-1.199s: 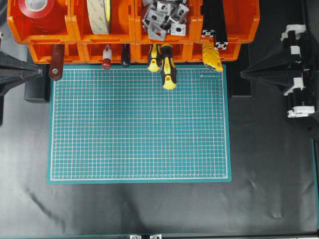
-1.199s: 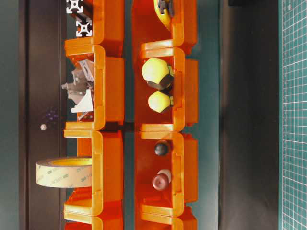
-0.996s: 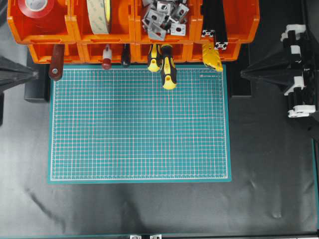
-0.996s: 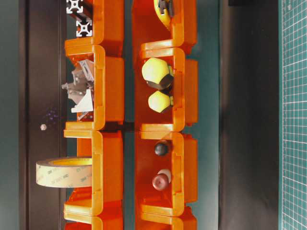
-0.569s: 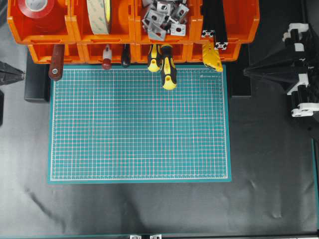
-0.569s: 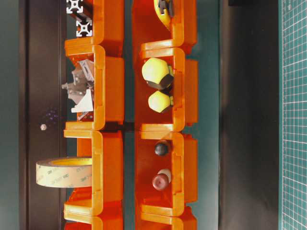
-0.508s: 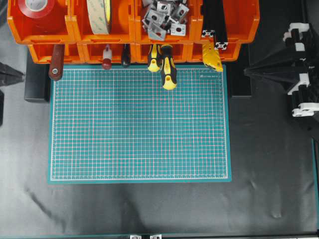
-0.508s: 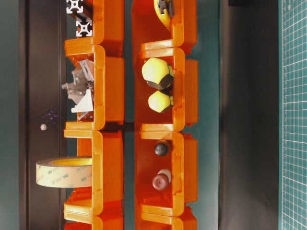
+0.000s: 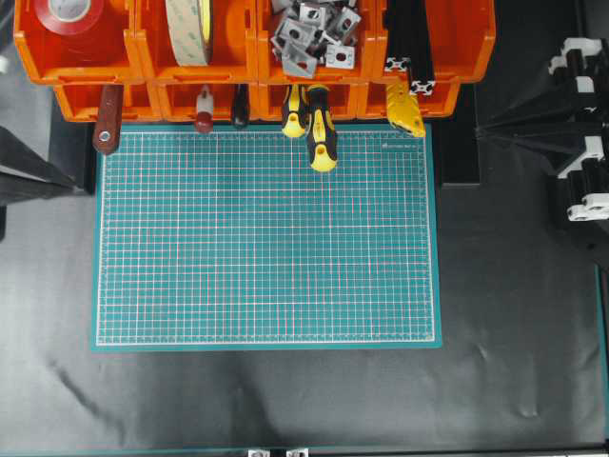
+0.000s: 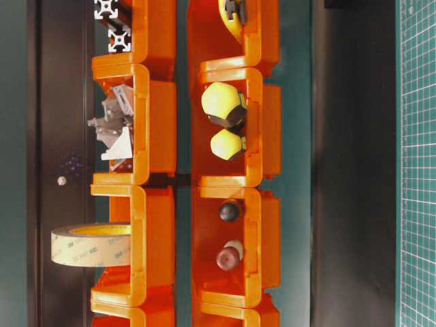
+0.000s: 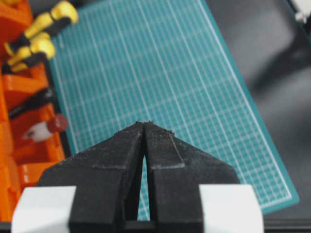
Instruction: Pick red screwdriver from container rack with left arm.
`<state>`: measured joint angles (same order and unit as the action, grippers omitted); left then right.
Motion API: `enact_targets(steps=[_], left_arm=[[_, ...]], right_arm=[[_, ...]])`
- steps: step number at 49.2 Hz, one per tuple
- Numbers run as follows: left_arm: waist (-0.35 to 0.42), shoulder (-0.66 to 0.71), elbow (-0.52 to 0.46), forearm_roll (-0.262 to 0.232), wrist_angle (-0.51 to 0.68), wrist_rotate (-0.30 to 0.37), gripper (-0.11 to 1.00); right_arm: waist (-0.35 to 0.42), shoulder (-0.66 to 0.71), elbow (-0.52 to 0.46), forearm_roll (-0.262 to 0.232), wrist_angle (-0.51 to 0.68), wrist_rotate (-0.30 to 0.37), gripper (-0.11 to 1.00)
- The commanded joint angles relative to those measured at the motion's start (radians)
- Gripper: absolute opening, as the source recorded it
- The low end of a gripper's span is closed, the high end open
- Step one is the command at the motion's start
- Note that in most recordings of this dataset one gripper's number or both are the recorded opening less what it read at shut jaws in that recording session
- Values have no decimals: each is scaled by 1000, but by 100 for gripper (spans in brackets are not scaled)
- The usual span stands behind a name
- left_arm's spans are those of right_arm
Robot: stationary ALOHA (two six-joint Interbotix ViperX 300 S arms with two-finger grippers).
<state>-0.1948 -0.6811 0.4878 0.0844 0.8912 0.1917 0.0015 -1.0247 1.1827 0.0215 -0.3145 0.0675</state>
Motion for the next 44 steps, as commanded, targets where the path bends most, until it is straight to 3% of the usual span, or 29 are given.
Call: enact_targets(steps=[1,6,10,11,14,18,24,27,33,44], left_arm=[[-37,75,-57,31,18,2,0],[-81,158,-100,127,51,2,0],[-147,222,-140,299,117,-18,0],[-173,244,-153,377,146,-29,0],[-227,284,-183,528,207,-69,0],[-287,321,-207,692,272,-163,0],[-351,376,-196,856,313,-353,0],[-367,408,-187,893,331,-443,0],[-364,482,-170,896,354,-565,0],[-314,580,-129,896,310,-600,0]], right_arm=[[2,3,-35,2,-5,2,0],[2,3,-35,2,-3,2,0],[2,3,-35,2,0,0,0],[2,3,-34,2,2,0,0],[2,3,-32,3,5,0,0],[2,3,-32,3,6,0,0],[5,3,-32,3,6,0,0],[11,3,-32,3,6,2,0],[23,3,-32,2,8,2,0],[31,-2,-34,2,26,2,0]])
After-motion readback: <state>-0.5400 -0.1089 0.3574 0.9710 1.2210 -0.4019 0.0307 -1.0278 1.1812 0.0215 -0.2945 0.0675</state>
